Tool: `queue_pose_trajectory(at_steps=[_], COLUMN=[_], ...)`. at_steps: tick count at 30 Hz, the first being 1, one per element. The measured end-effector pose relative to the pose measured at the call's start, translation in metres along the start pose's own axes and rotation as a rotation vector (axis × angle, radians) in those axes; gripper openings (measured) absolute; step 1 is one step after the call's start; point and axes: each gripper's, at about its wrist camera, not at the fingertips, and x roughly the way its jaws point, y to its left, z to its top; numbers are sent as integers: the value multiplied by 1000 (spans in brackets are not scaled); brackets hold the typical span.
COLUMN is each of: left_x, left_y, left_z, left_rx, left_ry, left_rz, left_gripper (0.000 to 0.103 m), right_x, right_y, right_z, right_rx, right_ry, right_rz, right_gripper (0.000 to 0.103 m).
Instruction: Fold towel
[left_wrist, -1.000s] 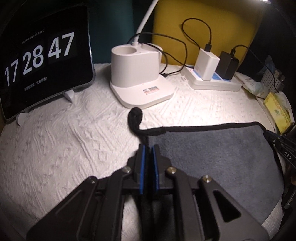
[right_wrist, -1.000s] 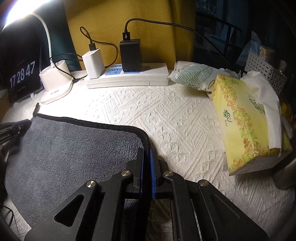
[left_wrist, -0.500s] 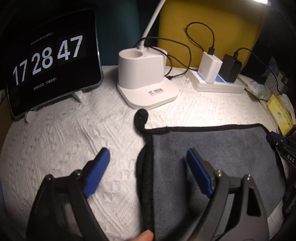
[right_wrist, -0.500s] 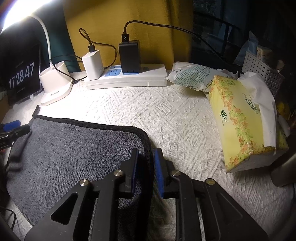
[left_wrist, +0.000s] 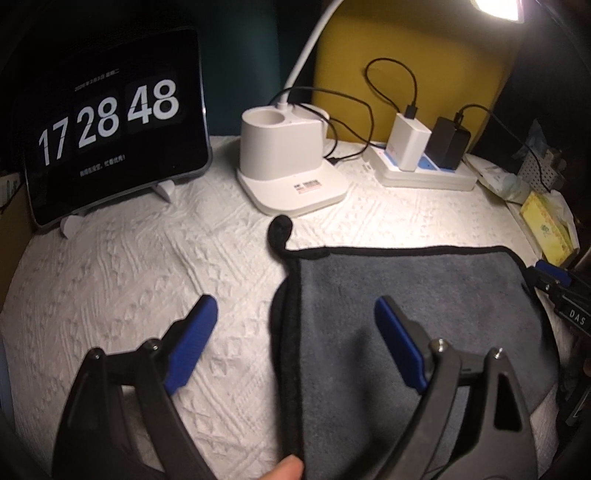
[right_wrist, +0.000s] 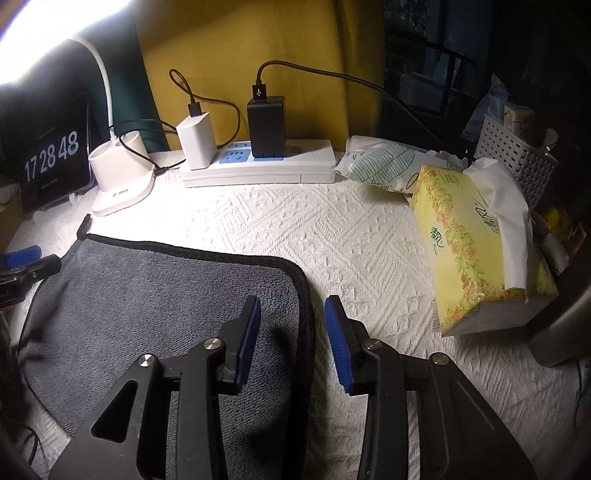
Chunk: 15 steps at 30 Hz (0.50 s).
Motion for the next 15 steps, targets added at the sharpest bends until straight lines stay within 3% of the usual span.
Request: queue_pose_trajectory(at_steps=[4,15], left_x=[-10,-35], left_y=[-2,-11], left_z=[-3,-12], left_rx=[-4,9], left_ry=[-9,-28], left_rz=[-9,-63], left_gripper=[93,93], right_x=[-8,-34], right_y=[3,10], right_z=[-1,-5], right_rx=[1,-4], right_ry=[-10,-40], right_rz=[3,8], right_gripper=[57,57])
